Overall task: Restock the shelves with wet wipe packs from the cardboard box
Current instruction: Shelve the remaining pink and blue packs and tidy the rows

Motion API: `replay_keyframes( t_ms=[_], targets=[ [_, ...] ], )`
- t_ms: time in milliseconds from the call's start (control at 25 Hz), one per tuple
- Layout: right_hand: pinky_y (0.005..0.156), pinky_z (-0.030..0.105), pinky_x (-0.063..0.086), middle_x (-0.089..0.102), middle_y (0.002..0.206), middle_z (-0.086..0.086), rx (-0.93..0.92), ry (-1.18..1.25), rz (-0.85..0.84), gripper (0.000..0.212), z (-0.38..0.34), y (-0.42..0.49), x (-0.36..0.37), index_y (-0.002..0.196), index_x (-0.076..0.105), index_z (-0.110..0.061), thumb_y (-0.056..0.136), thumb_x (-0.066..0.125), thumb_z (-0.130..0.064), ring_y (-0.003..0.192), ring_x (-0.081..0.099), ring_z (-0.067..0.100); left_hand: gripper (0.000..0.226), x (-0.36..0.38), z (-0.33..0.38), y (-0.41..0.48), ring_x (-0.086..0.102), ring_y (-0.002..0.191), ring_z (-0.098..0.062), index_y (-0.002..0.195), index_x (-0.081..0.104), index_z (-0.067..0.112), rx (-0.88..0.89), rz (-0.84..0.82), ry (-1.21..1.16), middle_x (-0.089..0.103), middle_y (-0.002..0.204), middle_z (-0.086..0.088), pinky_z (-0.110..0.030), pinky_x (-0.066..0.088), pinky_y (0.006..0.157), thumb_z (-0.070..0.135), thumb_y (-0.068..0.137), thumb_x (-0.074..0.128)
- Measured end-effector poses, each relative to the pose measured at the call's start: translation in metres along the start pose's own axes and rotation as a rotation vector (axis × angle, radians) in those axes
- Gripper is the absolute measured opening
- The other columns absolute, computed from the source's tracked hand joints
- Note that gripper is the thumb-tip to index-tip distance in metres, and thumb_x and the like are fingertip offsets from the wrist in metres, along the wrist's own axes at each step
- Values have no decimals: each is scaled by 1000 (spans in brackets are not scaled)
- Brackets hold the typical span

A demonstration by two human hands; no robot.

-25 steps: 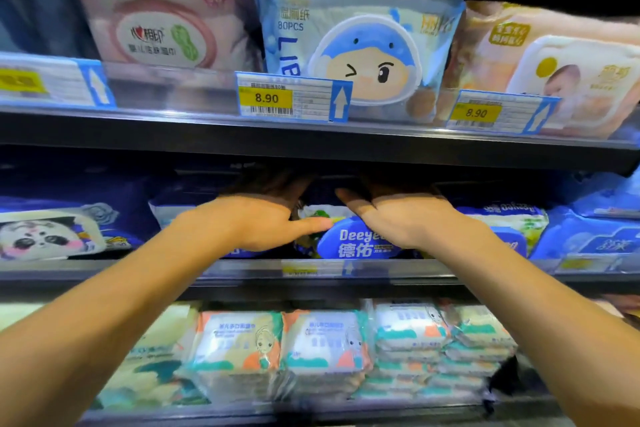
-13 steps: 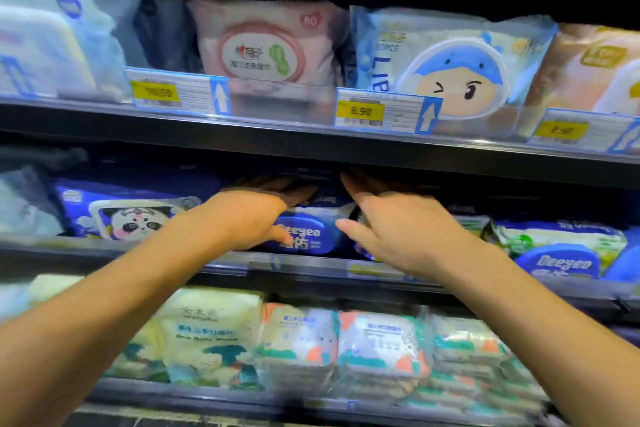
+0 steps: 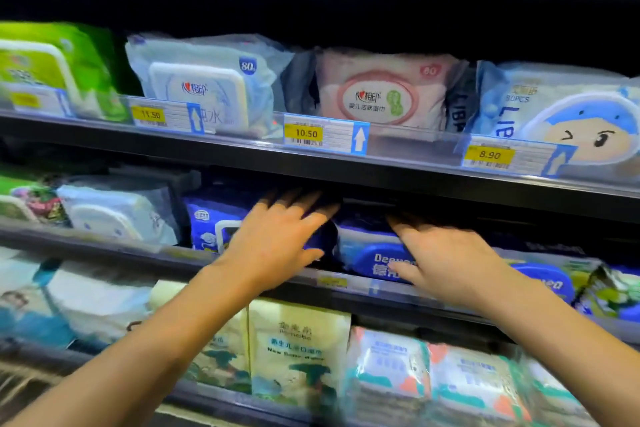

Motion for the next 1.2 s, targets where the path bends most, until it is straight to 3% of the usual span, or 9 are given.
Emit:
replay_keyframes(
  t_ms=[120, 360, 560, 640, 720, 800, 920, 1040, 1200],
  targets=[
    [98, 42, 50, 53, 150, 7, -150, 68, 167, 79, -60, 15, -15, 155, 34, -25, 88, 61, -56, 128, 58, 33, 92, 24, -88, -43, 60, 105, -40, 147, 47, 31, -288, -40, 58, 64, 129, -14, -52, 48, 88, 62, 66, 79],
    [121, 44, 30, 14, 170, -1, -163, 221, 114, 85, -123, 101, -18, 161, 15, -30, 93, 62, -50, 153, 20, 27, 88, 53, -135, -40, 33, 139, -30, 154, 11, 50, -247, -157, -201, 20, 163, 4, -45, 43, 108, 53, 86, 67],
    [113, 42, 37, 28, 163, 4, -31, 181, 129, 76, -130, 98, -20, 157, 27, -26, 92, 63, -42, 147, 31, 32, 83, 50, -143, -36, 30, 144, -23, 153, 14, 52, -243, -184, -210, 11, 165, 14, -37, 43, 107, 50, 88, 66],
    [108, 44, 43, 39, 157, 7, -46, 163, 116, 69, -138, 85, -30, 153, 36, -23, 91, 62, -42, 140, 42, 34, 73, 35, -137, -43, 42, 137, -27, 151, 26, 50, -216, -142, -166, 32, 159, 8, -40, 49, 100, 52, 88, 63],
    [93, 45, 54, 59, 135, 6, -206, 155, 266, 48, -158, 55, -62, 133, 57, -21, 88, 62, -39, 118, 60, 33, 49, 0, -132, -60, 64, 105, -26, 136, 53, 41, -181, 86, -172, 63, 125, 4, -40, 56, 80, 50, 88, 59],
    [89, 42, 55, 66, 110, 1, -409, 198, 558, 22, -169, 14, -118, 104, 68, -21, 87, 61, -34, 97, 65, 27, 24, -55, -137, -92, 65, 83, -18, 112, 65, 31, -173, 478, -360, 67, 96, 10, -39, 54, 71, 40, 90, 57],
    [107, 45, 44, 67, 116, 4, -446, 267, 872, 26, -145, 8, -203, 110, 71, -15, 89, 63, -29, 107, 62, 26, 28, -129, -165, -114, 59, 104, -23, 114, 65, 11, -190, 842, -439, 62, 111, -5, -37, 47, 94, 28, 93, 59],
    [103, 48, 48, 54, 144, 8, -277, 150, 650, 62, -131, 80, -232, 146, 47, -16, 92, 60, -42, 130, 53, 33, 61, -148, -202, -52, 45, 129, -34, 140, 50, 16, -281, 645, -307, 46, 140, -13, -44, 37, 111, 53, 92, 55],
    [93, 46, 51, 56, 138, 7, -90, 268, 356, 58, -105, 138, -209, 148, 37, -28, 97, 56, -48, 122, 56, 36, 69, -113, -222, 5, 49, 119, -34, 142, 43, 32, -380, 339, -463, 44, 133, -9, -45, 40, 107, 64, 84, 61]
  ],
)
Point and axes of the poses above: each hand's wrist, its own y-axis towards the middle knuckle, its own x-axis out of the palm, z = x × y, the point moved 10 cm from there along y, towards the middle knuckle
